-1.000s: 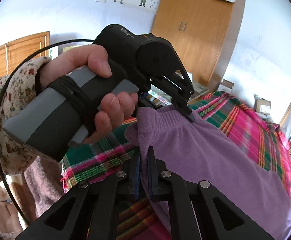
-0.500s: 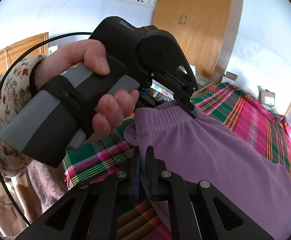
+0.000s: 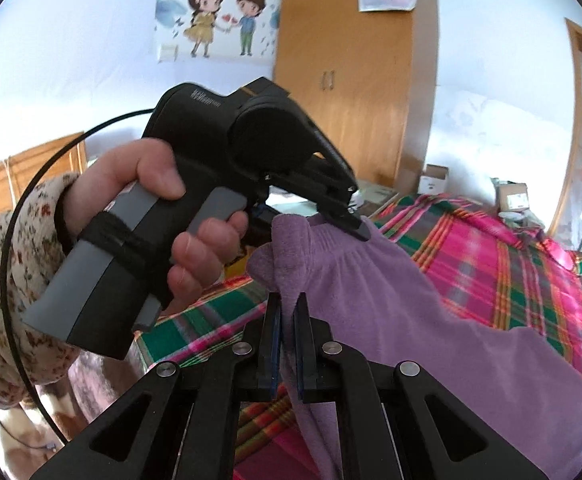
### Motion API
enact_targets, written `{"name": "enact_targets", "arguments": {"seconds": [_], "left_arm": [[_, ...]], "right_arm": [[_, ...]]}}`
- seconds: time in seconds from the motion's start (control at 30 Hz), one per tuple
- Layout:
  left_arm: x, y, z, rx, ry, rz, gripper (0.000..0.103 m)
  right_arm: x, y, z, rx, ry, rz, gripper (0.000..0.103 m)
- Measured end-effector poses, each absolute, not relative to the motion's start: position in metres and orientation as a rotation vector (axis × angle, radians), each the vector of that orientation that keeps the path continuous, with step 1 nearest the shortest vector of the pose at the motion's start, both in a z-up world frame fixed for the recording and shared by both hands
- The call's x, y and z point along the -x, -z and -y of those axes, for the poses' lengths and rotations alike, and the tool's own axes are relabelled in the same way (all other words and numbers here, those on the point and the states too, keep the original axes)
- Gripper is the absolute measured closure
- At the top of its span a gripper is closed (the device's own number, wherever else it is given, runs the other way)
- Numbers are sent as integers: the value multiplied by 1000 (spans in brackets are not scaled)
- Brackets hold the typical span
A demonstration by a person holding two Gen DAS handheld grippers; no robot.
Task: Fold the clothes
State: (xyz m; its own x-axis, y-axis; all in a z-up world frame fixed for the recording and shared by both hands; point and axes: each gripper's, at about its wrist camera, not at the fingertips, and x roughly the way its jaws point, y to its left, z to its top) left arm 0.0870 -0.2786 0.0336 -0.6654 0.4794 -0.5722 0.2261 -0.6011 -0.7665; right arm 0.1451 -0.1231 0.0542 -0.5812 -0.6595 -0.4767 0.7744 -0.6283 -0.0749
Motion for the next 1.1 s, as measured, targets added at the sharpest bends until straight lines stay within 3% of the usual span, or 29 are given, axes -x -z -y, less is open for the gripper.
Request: {"name": "enact_targets", "arguments": {"seconds": [0.6,1.1], "left_arm": [[-65,-92,188,1150,-2385,1083,87],[-49,-93,126,1181,-2345,1037,87]], "right_arm": [[-165,-87,33,-441,2360,-206,97],[-170,-88,-32,-441,2468,-135,97]]}}
